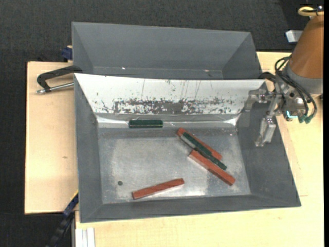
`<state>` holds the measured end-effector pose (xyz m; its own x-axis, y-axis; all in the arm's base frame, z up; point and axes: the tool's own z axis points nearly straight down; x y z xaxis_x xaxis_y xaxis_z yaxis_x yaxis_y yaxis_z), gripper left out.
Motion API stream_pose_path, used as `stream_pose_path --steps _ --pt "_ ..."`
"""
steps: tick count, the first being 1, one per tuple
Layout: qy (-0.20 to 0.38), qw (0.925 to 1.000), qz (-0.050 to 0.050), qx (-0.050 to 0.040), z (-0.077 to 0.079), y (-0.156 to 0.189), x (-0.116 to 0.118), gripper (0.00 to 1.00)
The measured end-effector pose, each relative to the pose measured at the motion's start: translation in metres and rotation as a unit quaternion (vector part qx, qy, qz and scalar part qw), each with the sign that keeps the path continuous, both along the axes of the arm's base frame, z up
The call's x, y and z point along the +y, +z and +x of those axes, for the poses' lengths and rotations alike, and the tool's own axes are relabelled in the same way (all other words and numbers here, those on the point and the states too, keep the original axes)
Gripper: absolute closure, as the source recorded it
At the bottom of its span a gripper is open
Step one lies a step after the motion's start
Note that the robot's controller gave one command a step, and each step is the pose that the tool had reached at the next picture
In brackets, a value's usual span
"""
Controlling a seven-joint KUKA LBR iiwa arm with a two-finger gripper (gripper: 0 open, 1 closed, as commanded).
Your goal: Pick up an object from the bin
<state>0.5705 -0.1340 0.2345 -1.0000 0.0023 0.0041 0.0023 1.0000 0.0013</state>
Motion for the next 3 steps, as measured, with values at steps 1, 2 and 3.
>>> stream_pose_path --steps 1,2,3 --pt "0.001 1.0000 -0.001 -0.0041 0.002 0.004 0.001 0.00" --pt "0.089 0.9960 -0.003 -0.0074 -0.012 -0.031 0.036 0.00" --pt "0.161 0.9870 0.002 -0.0018 -0.010 -0.065 0.062 0.00"
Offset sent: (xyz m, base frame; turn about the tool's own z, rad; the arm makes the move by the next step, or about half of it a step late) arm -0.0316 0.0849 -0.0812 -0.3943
